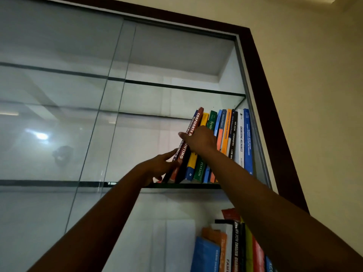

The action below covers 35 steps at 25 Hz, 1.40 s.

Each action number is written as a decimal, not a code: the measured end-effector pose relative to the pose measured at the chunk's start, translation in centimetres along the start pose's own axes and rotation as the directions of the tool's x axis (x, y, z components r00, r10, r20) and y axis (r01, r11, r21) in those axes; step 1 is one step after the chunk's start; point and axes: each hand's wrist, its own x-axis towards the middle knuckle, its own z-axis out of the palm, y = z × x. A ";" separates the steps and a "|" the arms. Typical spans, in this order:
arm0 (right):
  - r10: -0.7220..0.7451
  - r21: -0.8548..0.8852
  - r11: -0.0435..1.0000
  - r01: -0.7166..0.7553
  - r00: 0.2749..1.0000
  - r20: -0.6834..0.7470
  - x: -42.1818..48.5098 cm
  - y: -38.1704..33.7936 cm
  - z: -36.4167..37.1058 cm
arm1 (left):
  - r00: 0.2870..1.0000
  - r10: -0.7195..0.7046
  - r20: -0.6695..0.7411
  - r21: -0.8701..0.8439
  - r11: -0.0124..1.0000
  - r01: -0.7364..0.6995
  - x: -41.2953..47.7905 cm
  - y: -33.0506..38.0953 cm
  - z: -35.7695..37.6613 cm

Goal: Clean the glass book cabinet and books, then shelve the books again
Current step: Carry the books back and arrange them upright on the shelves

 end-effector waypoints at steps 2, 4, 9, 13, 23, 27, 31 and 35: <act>-0.007 -0.187 0.982 0.006 1.000 -0.005 0.2 -0.9 0.2 | 0.996 -0.080 0.027 0.057 0.995 0.078 -0.2 -0.4 -0.9; -0.037 -0.270 0.962 0.039 0.999 0.013 0.3 -1.7 0.9 | 0.999 -0.042 -0.011 0.026 0.999 0.042 -0.4 -1.0 -1.0; -0.061 0.057 0.996 0.063 0.998 -0.033 0.6 -1.7 1.8 | 0.985 0.077 -0.157 -0.088 0.992 -0.092 -0.1 -1.7 0.3; 0.006 0.102 0.995 -0.001 0.999 -0.051 0.9 -0.4 1.0 | 0.975 0.111 -0.193 -0.031 0.992 -0.119 1.4 -1.7 2.0; -0.354 -0.608 0.748 0.267 0.935 -0.025 -2.5 0.5 -0.4 | 0.986 0.151 -0.072 0.229 0.965 -0.131 0.9 -1.5 1.9; -0.277 -0.541 0.777 0.322 0.946 0.166 -5.1 4.6 0.2 | 0.967 0.241 -0.079 0.526 0.834 -0.164 0.2 -1.9 2.1; -0.294 -0.260 0.894 0.365 0.916 0.274 -8.6 6.5 -1.5 | 0.920 0.374 -0.115 0.630 0.744 -0.224 -3.1 -2.9 3.1; -0.264 0.029 0.964 0.264 0.938 0.227 -14.3 8.8 -3.0 | 0.840 0.532 -0.106 0.600 0.708 -0.373 -8.3 -5.8 4.9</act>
